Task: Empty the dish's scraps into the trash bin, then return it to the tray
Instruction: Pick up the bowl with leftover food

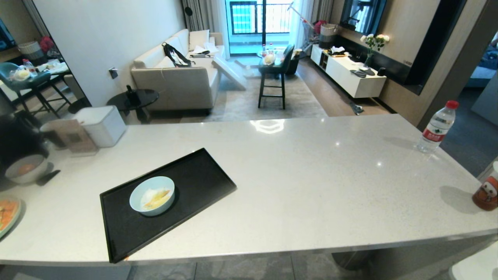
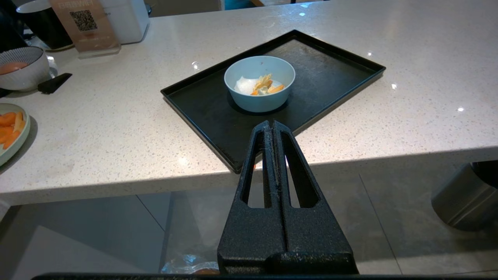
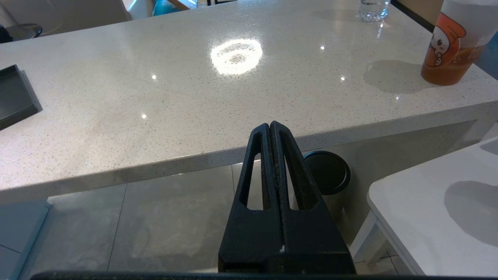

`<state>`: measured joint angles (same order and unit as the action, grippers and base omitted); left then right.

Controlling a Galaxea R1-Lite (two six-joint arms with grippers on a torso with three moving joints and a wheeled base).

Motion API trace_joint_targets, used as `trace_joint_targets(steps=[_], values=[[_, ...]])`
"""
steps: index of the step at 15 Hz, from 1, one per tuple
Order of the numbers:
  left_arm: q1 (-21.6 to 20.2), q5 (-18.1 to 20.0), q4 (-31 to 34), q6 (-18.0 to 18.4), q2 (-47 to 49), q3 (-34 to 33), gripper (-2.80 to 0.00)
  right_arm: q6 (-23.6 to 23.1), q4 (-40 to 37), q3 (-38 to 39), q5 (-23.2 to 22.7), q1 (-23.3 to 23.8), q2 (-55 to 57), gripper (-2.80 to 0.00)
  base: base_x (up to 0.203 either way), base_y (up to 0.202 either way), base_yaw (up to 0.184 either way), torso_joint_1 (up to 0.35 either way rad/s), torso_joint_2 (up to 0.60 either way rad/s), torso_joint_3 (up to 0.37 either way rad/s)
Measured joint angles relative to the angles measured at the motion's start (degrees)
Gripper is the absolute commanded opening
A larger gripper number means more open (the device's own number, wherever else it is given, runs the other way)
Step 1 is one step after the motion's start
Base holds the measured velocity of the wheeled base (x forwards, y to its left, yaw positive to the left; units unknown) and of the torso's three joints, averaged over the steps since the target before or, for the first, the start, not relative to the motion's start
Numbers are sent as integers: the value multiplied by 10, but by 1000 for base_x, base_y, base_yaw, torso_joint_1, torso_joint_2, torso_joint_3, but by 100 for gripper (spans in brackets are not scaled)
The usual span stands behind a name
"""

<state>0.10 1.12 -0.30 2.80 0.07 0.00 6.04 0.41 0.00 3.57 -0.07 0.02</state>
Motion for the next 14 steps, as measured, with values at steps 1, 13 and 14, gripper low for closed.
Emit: trace_joint_targets(steps=[1,13,14], values=[[0,0,0,0,0,0,-280,0,0,0,0,0,0,-280,0,0,0,0,0,0],[0,-1,0,-13,0,0,-280,0,0,0,0,0,0,-280,0,0,0,0,0,0],[0,-1,0,-16,0,0,-280,0,0,0,0,0,0,-280,0,0,0,0,0,0]])
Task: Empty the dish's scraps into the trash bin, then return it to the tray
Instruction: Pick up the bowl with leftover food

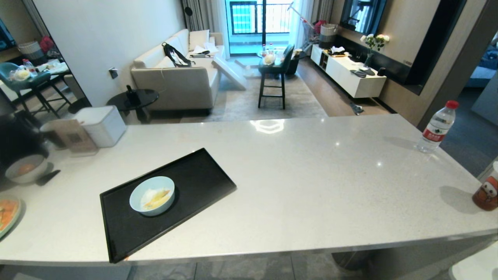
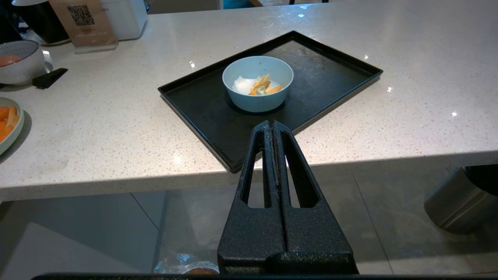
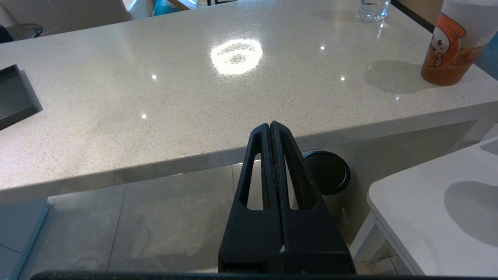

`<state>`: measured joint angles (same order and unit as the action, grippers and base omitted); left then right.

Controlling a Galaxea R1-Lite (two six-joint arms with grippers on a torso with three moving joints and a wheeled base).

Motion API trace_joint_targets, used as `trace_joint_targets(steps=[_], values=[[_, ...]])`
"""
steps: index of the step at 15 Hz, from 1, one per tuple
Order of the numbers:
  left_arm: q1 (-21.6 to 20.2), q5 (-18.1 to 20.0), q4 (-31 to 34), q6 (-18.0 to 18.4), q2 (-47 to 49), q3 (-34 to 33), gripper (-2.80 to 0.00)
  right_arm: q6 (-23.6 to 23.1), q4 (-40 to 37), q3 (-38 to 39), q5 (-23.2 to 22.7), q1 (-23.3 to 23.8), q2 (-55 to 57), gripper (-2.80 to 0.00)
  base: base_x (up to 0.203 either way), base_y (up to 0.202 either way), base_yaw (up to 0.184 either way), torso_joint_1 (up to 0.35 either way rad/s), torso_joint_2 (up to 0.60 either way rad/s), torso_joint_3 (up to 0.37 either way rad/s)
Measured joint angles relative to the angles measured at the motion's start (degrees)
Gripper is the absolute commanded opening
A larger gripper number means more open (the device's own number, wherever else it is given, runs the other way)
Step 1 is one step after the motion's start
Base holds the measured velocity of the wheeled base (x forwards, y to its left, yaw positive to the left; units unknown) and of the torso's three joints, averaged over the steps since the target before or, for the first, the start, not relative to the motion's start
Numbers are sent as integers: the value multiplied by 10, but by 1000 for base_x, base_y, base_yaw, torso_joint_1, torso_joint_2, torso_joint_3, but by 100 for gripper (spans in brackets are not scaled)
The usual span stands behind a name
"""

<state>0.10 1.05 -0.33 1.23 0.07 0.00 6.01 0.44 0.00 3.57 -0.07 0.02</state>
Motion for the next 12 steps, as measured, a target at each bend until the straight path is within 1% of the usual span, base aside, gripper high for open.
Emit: trace_joint_targets(steps=[3,7,9,12], values=[[0,-2,-1,-15,0,0,-280,0,0,0,0,0,0,-280,0,0,0,0,0,0],[0,1,5,-12,0,5,-280,0,0,0,0,0,0,-280,0,0,0,0,0,0],[0,7,19,-10,12,28,-280,0,0,0,0,0,0,-280,0,0,0,0,0,0],[2,14,36,4,91,85,-280,0,0,0,0,0,0,-280,0,0,0,0,0,0]])
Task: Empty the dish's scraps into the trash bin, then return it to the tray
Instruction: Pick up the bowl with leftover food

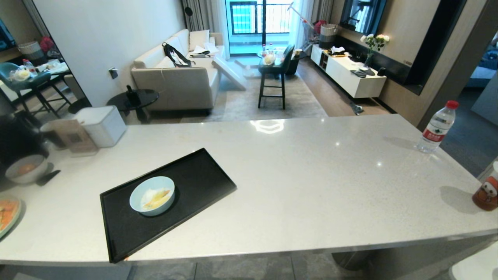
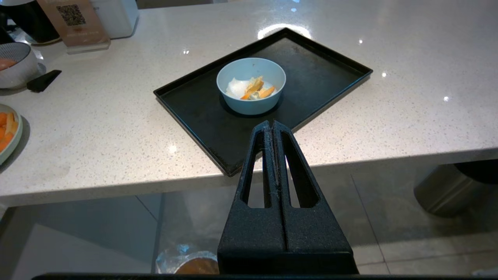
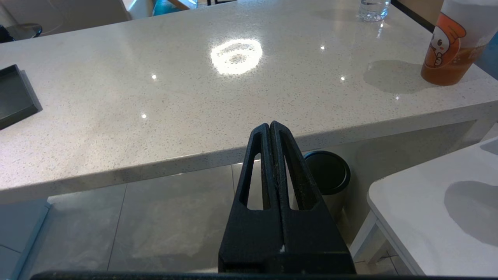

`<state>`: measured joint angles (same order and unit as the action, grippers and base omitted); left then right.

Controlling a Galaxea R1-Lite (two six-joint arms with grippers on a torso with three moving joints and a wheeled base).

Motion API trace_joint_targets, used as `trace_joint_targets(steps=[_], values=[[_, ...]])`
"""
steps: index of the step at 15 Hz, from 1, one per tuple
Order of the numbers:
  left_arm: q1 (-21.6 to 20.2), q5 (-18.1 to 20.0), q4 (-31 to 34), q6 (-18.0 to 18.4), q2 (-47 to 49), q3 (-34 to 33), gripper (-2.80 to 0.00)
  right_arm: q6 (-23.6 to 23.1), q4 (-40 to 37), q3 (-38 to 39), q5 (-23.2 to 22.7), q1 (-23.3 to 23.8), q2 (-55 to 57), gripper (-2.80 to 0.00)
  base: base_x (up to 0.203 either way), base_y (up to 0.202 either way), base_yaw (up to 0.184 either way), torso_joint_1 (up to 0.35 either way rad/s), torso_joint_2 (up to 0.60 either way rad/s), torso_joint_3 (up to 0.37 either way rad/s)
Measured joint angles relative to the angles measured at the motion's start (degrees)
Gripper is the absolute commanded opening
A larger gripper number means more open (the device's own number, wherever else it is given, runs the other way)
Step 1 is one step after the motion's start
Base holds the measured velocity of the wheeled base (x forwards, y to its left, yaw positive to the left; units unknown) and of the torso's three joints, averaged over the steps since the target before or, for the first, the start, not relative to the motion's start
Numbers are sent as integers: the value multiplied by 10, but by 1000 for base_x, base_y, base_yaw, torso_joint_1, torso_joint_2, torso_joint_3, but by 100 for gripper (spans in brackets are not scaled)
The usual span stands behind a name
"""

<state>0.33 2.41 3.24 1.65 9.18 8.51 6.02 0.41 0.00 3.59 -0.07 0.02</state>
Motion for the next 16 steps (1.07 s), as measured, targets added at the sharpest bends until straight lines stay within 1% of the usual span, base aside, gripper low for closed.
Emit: trace_joint_targets(steps=[5,10,11,14,16], values=[[4,1,5,24,195,121,-280,0,0,0,0,0,0,-280,0,0,0,0,0,0],[5,-3,5,60,433,248,-280,0,0,0,0,0,0,-280,0,0,0,0,0,0],[4,-4,5,70,482,273,-280,0,0,0,0,0,0,-280,0,0,0,0,0,0],[0,-7,5,114,614,343,-280,0,0,0,0,0,0,-280,0,0,0,0,0,0],[-4,-22,4,141,696,396,-280,0,0,0,0,0,0,-280,0,0,0,0,0,0]])
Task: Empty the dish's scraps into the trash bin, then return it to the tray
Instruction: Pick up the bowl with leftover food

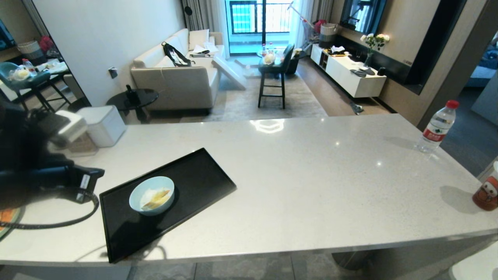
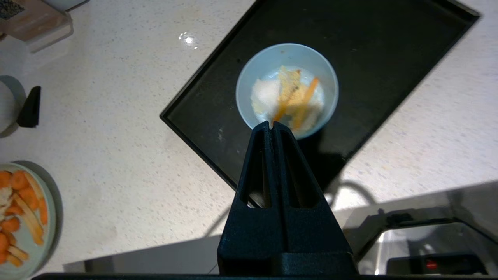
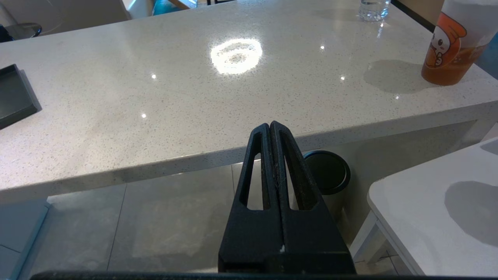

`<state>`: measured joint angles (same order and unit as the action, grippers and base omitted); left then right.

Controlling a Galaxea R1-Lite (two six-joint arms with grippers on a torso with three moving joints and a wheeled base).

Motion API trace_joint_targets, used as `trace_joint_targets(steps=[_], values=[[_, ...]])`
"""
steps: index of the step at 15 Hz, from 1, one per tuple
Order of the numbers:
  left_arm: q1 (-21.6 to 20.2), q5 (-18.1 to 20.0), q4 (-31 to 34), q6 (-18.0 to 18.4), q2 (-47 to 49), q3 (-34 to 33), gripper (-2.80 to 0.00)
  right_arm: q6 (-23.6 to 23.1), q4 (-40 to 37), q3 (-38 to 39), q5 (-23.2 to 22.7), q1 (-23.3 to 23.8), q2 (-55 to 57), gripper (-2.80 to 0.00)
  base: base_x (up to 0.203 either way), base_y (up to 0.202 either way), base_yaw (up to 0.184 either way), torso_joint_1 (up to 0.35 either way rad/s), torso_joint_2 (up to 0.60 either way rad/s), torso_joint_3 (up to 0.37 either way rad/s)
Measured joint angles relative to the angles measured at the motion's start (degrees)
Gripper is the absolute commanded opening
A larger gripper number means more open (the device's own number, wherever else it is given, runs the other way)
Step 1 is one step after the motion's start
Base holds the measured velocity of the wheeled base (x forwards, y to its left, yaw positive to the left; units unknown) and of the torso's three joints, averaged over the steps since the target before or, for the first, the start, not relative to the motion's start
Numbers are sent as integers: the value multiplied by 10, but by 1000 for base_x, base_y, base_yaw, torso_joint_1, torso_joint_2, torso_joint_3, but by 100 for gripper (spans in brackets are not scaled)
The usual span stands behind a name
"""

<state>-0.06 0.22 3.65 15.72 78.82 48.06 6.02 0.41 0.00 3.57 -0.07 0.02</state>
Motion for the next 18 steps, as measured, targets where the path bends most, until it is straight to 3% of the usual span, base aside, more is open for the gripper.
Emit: trace_joint_targets(steps=[4,5,6,11,18], values=[[-13,-43,0,15,130,84,-280,0,0,0,0,0,0,-280,0,0,0,0,0,0],[-19,-54,0,15,152,95,-46,0,0,0,0,0,0,-280,0,0,0,0,0,0],[-25,-64,1,15,172,103,0,0,0,0,0,0,0,-280,0,0,0,0,0,0],[-48,-67,2,17,226,101,0,0,0,0,0,0,0,-280,0,0,0,0,0,0],[-50,-60,3,15,254,79,0,0,0,0,0,0,0,-280,0,0,0,0,0,0]])
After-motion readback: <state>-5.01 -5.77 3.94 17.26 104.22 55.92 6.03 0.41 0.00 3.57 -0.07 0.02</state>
